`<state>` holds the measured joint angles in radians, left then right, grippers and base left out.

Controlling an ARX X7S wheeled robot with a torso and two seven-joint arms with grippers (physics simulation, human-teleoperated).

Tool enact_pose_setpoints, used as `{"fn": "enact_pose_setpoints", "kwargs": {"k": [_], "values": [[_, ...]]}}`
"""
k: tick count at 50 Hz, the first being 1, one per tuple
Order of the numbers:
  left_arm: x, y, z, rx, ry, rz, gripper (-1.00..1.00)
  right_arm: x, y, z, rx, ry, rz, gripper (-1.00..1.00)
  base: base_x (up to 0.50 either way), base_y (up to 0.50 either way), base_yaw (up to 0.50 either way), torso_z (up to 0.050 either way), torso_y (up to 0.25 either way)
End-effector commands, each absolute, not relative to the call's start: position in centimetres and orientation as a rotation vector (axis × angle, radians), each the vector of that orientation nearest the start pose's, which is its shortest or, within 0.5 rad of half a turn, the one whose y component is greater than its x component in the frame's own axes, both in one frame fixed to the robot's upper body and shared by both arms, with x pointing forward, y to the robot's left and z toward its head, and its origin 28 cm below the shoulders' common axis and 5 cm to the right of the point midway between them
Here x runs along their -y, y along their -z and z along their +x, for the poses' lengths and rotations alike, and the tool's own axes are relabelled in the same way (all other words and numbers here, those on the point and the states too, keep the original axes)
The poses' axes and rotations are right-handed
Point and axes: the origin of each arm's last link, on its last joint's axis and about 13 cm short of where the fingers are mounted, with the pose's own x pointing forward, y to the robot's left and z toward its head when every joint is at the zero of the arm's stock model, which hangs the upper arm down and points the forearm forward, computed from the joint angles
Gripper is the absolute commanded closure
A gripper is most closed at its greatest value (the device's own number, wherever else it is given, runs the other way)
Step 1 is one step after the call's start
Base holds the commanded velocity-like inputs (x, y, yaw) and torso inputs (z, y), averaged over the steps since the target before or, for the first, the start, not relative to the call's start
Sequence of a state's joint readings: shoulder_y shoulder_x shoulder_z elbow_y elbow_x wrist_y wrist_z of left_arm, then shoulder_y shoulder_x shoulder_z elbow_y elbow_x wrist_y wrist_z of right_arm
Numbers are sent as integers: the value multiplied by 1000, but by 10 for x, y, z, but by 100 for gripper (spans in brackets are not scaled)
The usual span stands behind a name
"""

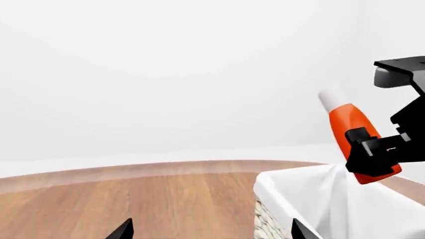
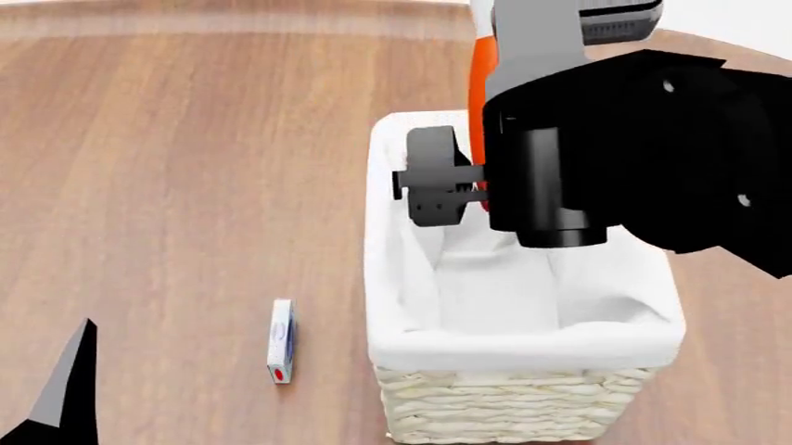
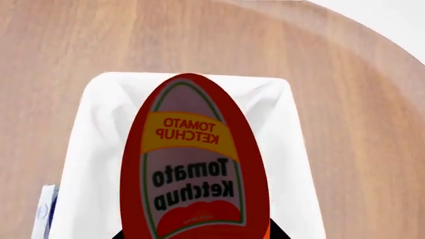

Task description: Pick up the ketchup, and put it in the basket.

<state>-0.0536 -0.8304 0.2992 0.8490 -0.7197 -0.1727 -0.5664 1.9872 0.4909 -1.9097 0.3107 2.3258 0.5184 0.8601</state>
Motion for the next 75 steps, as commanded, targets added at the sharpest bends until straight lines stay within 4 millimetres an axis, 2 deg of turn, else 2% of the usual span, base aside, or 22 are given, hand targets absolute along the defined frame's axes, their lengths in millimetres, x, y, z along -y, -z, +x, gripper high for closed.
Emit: {"fn": "enact_pose_setpoints", "kwargs": {"k": [1,32,75], "values": [[-234,-168,159,287,223,-20,-100,80,-312,334,-646,60,-141,100,0,0,0,0,0],[-233,-166,161,277,229,-29,-100,85,-283,339,-712,34,-94,100,0,0,0,0,1],[-235,-165,161,271,224,-33,-100,82,-249,364,-758,39,-71,100,0,0,0,0,0]]}}
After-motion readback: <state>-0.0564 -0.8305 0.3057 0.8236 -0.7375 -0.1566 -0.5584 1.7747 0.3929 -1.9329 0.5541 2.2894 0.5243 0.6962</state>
